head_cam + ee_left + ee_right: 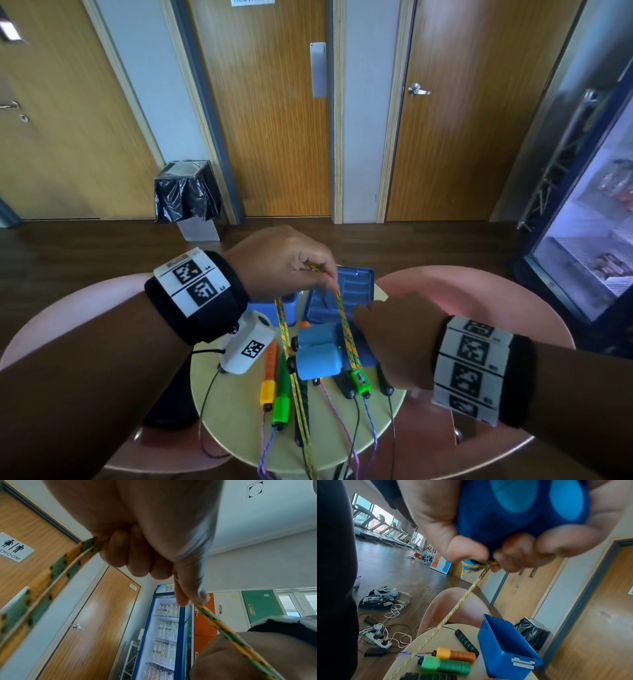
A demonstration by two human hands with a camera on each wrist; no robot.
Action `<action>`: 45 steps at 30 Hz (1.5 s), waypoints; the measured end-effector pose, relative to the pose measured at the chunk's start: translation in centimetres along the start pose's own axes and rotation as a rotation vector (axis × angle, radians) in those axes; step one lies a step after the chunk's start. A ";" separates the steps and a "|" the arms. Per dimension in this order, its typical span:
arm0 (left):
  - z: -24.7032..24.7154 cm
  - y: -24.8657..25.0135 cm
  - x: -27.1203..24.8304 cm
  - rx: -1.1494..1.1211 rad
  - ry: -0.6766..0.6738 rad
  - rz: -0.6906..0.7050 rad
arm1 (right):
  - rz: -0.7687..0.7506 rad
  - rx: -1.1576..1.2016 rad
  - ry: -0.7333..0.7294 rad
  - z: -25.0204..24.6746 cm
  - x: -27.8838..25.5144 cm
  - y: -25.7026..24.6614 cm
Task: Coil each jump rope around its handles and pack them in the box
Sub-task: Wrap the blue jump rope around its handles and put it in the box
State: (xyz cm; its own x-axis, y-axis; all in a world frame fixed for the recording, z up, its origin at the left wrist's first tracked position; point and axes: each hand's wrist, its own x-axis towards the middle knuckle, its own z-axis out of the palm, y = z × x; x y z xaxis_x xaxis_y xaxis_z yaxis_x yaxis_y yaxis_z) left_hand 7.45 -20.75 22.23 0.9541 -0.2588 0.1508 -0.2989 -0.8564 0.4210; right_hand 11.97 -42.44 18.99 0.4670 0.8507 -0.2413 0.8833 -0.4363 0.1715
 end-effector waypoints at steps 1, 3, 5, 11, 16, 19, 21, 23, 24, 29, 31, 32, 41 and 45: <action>-0.2 0.1 -0.1 0.001 0.019 0.015 | 0.013 0.025 -0.017 0.0 0.0 0.1; -0.5 0.4 -0.3 0.013 0.059 0.052 | 0.046 0.065 -0.048 0.1 0.1 0.4; -0.7 0.6 -0.5 0.032 0.109 0.095 | 0.067 0.071 -0.062 0.1 0.4 0.8; -1.1 0.9 -0.4 0.117 0.182 0.176 | 0.085 0.089 -0.073 -0.3 0.4 0.7; -0.5 0.6 0.0 0.004 0.110 0.163 | 0.006 0.087 -0.005 -0.8 -1.2 -1.1; 1.0 -0.1 0.3 -0.236 0.043 0.061 | -0.047 0.089 0.111 -2.2 -2.5 -1.2; 2.3 -0.2 0.4 -0.414 0.055 -0.026 | -0.049 0.113 0.141 -3.1 -3.1 -0.9; 3.6 -0.3 0.6 -0.553 0.088 -0.054 | -0.045 0.139 0.180 -3.9 -3.7 -0.6; 4.2 -0.3 0.5 -0.627 0.092 -0.049 | -0.034 0.154 0.203 -4.1 -4.0 -0.4; 7.7 -0.8 0.5 -1.018 0.111 -0.174 | 0.027 0.182 0.334 -4.7 -4.1 0.2; 8.5 -1.3 0.0 -1.124 0.120 -0.240 | -0.001 0.234 0.396 -4.7 -4.1 0.3; 8.6 -1.2 -0.2 -1.162 0.108 -0.186 | -0.008 0.226 0.368 -4.5 -4.0 0.2; 4.4 0.6 0.0 -0.899 0.183 -0.111 | -0.009 0.217 0.262 -4.2 -4.4 -1.3; 4.5 1.3 0.3 -0.858 0.161 -0.135 | -0.011 0.163 0.290 -5.0 -4.2 -0.6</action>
State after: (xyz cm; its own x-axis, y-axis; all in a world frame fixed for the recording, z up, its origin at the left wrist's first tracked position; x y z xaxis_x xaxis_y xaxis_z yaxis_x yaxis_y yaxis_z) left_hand 7.47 -23.93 18.76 0.9872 -0.0584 0.1484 -0.1579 -0.2276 0.9609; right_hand 9.28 -44.32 24.66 0.4469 0.8935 0.0441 0.8941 -0.4477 0.0098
